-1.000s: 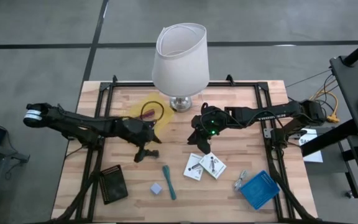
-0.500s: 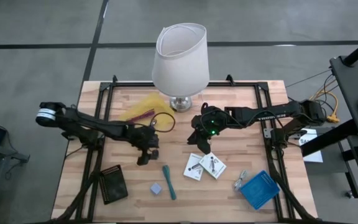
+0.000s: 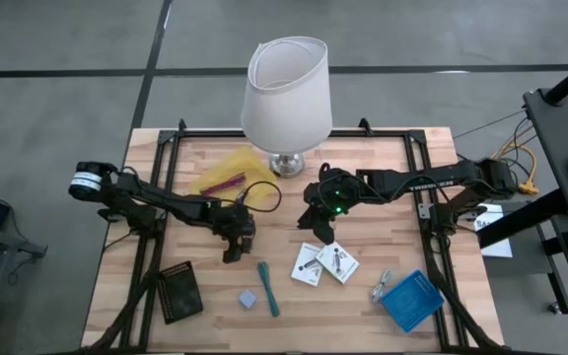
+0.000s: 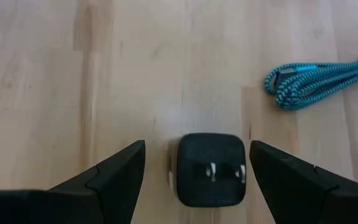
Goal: Pick and place items into bin
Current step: Put the black charger adapter into the black bin
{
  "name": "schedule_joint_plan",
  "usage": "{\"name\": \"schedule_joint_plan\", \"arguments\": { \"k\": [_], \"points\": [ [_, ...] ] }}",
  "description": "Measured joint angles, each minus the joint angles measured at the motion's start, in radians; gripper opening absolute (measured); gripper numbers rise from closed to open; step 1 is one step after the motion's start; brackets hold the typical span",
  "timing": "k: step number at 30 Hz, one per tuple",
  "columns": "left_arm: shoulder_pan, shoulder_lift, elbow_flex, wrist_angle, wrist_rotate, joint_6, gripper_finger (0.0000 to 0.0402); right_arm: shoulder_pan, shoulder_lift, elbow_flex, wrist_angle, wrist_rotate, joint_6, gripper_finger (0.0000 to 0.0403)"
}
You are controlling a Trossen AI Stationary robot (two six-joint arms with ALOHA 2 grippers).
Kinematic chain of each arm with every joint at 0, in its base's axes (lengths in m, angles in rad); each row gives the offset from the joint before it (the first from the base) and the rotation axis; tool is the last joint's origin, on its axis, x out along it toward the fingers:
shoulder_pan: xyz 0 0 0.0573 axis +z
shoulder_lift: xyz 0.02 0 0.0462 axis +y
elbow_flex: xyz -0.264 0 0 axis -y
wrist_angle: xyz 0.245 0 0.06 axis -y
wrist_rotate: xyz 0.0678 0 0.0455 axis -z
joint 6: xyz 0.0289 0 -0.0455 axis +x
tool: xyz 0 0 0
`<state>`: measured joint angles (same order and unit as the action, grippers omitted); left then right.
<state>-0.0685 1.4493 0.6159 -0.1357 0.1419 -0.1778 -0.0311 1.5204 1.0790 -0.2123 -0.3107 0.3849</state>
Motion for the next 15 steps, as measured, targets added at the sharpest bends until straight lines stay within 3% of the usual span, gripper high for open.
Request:
{"name": "schedule_joint_plan", "arguments": {
  "k": [4, 11, 15],
  "points": [
    [-0.001, -0.011, -0.001, -0.014, 0.004, 0.022, 0.0239, 0.000, 0.000, 0.000, -0.001, 0.000, -0.001, 0.0068],
    [-0.001, -0.023, -0.002, -0.014, 0.007, 0.053, 0.0135, 0.000, 0.000, 0.000, -0.002, 0.000, -0.004, 0.0068],
    [0.000, -0.025, -0.002, -0.013, 0.017, 0.051, 0.0132, 0.000, 0.000, 0.000, -0.002, 0.000, -0.004, 0.0068]
  ]
}}
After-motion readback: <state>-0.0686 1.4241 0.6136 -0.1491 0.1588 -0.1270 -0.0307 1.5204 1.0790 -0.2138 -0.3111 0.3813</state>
